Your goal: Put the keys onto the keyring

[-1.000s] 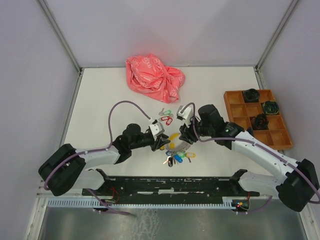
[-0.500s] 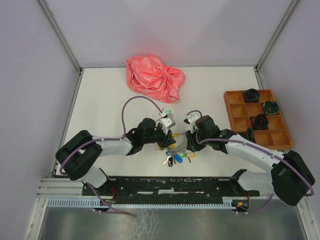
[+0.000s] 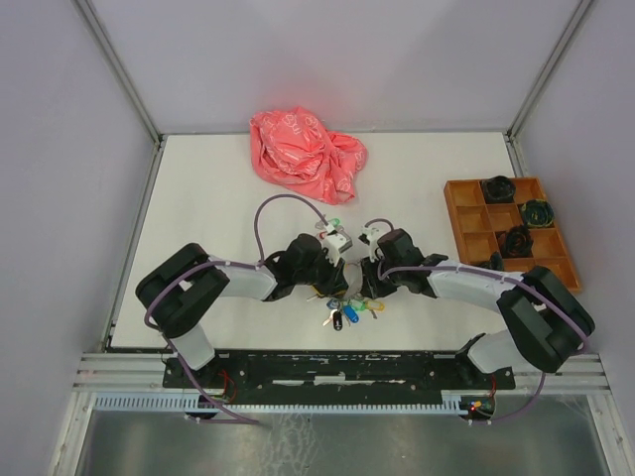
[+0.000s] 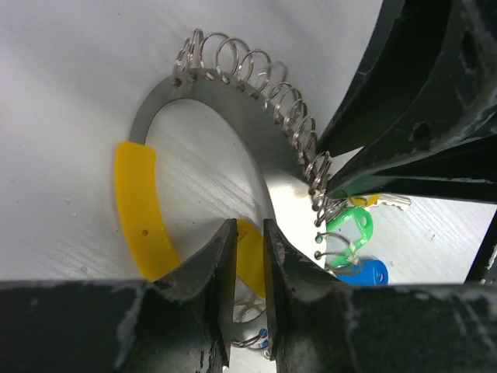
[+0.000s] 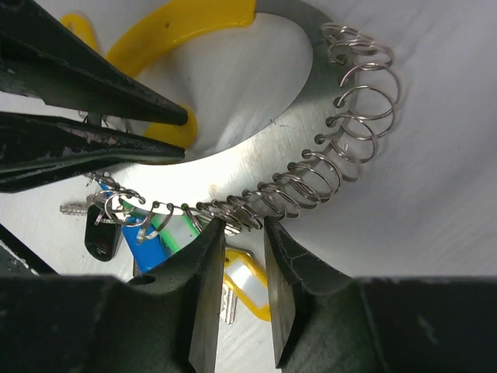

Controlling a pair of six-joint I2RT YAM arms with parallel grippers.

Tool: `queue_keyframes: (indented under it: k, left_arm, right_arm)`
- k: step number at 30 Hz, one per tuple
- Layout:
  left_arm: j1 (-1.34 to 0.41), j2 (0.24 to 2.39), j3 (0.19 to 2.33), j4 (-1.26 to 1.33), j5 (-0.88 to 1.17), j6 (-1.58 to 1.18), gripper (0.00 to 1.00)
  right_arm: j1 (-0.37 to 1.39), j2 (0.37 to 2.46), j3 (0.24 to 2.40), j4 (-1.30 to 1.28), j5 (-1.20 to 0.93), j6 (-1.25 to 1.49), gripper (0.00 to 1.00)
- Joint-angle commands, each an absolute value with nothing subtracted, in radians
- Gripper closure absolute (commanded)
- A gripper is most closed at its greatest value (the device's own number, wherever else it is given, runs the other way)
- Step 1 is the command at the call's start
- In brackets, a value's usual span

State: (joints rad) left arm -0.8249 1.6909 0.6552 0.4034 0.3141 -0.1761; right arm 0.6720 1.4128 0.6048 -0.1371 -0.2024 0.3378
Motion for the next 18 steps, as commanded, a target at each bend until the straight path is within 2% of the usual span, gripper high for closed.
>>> queue_keyframes:
  k: [1,7,18]
  left_arm:
    - [-0.824,1.718,0.668,0.404,0.300,-0.264,0.74]
    - [-0.812,1.718,0.639,0.422,0.296,-0.310,0.76]
    - [-0.776,1.615,0.567,0.485,0.285,-0.339,0.73]
  right_arm:
    - [0.670,1.462,0.608,-0.037,-0.245,0.345,0.64]
    - [0.669,1.485,0.626,0.017,-0.319,0.304,0.60]
    - [0.669,1.418,0.684,-0.100,-0.353,0.211,0.86]
